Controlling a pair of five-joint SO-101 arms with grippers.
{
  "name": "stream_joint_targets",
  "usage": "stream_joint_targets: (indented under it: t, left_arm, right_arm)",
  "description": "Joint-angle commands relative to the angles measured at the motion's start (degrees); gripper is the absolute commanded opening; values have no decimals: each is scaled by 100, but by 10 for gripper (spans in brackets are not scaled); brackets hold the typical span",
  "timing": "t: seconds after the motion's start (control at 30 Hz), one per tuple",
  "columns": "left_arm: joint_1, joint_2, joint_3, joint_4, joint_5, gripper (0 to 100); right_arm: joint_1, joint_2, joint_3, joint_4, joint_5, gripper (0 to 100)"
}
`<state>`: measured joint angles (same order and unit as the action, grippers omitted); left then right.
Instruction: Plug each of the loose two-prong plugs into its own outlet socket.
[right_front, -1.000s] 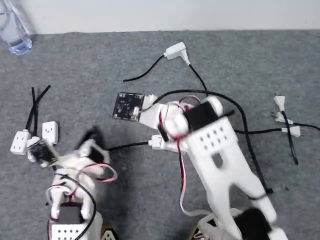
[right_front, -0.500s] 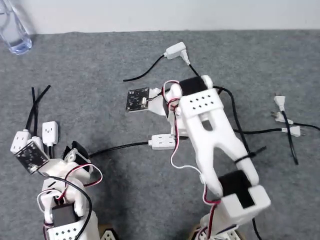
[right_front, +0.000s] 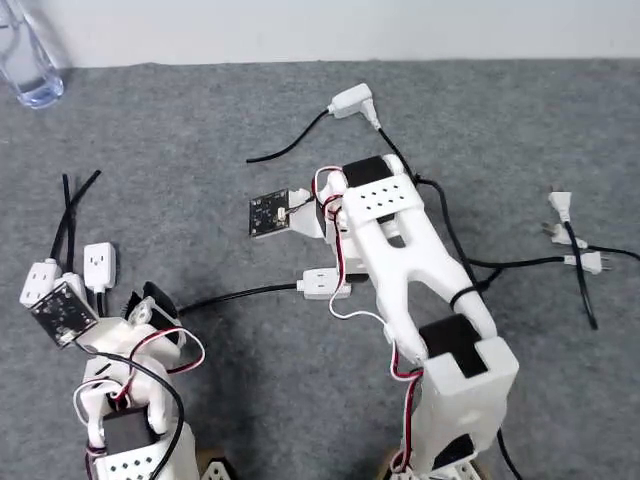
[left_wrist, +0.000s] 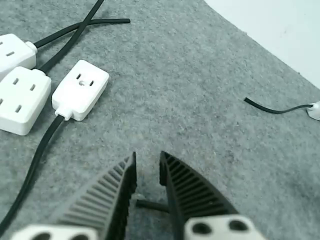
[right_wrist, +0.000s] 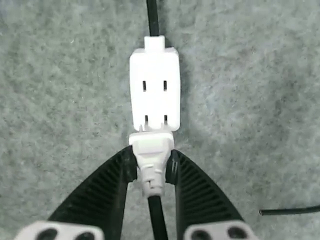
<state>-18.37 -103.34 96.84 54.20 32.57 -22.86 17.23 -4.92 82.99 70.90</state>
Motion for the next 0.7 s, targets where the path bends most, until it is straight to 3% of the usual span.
stream_joint_targets:
  t: [0.0,0.67]
  left_arm:
    - [-26,-79,-40,0,-53,80]
    - [-26,-79,-40,9,-53,80]
  right_arm:
    - [31,-13,-316,-198,44,9]
    - [-22,497,-123,-251,-97,9]
